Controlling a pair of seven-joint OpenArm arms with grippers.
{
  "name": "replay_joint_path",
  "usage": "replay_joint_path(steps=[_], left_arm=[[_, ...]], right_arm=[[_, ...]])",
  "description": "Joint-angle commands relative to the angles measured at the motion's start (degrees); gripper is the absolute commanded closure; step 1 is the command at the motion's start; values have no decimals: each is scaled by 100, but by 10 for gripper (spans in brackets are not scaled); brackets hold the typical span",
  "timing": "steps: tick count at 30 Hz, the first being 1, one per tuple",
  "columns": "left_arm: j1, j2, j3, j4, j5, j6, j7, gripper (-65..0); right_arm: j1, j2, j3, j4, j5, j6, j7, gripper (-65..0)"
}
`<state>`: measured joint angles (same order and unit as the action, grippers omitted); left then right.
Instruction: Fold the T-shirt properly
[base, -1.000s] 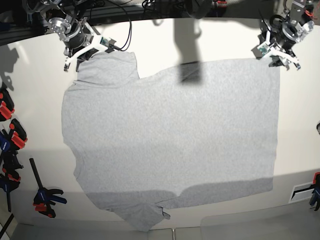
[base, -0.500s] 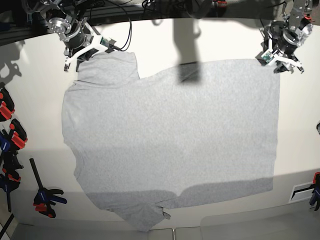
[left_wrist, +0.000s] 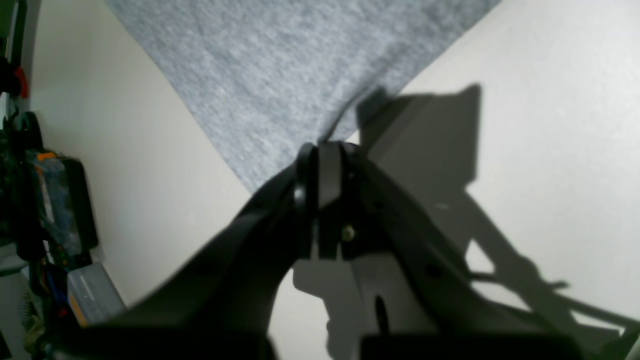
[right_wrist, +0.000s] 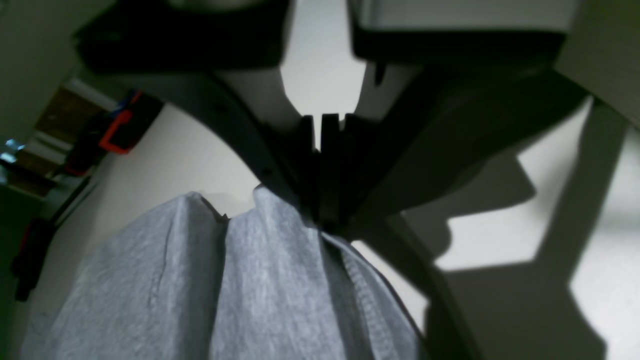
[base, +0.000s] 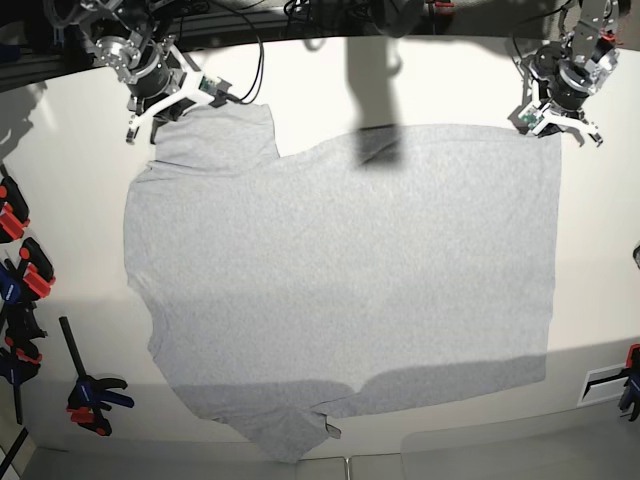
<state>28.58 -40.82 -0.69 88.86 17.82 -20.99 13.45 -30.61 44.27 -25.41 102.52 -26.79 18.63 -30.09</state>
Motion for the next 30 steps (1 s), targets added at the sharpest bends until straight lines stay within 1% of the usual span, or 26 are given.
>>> replay_joint_path(steps=[1,4,6,8,11,14,17,20,22,26,28,30], left_arm=[[83,-63,4,0,-11,-164,155,0],[79,-63,4,7,-57,-153,382,0],[83,-66,4,26,-55,-151,553,0],[81,-68,4,28,-50,-146,651,0],[96,-70,4,72,-48,-144,651,0],[243,-133,2,313,-31,-101,699,0],[511,-243,0,780,-28,151,922,0],[772,-365,-2,1244,-26,492,1399,0],[933,-433,-2,1449,35,603,1676,0],[1344,-494,-2,1628,490,861,1823,0],[1580,-494,-2,1687,710,1051,1847,0],[1814,-494,-2,1786,791,1294,1849,0]], right_arm=[[-184,17,-98,-262,673,577,-417,0],[-199,17,-98,-234,791,109,-621,0],[-197,20,-98,-173,791,-94,-686,0],[-216,20,-98,-61,791,-164,-684,0],[-330,20,-98,201,743,-363,-697,0],[-533,74,-92,483,721,-603,-824,0],[-802,170,-83,778,415,-935,-992,0],[-1080,275,-81,1032,92,-1276,-1202,0],[-1252,339,-81,1161,-52,-1410,-1294,0],[-1591,350,-81,1344,-382,-1646,-1464,0],[-1749,352,-81,1421,-592,-1821,-1532,0],[-1895,350,-81,1491,-807,-1897,-1598,0]])
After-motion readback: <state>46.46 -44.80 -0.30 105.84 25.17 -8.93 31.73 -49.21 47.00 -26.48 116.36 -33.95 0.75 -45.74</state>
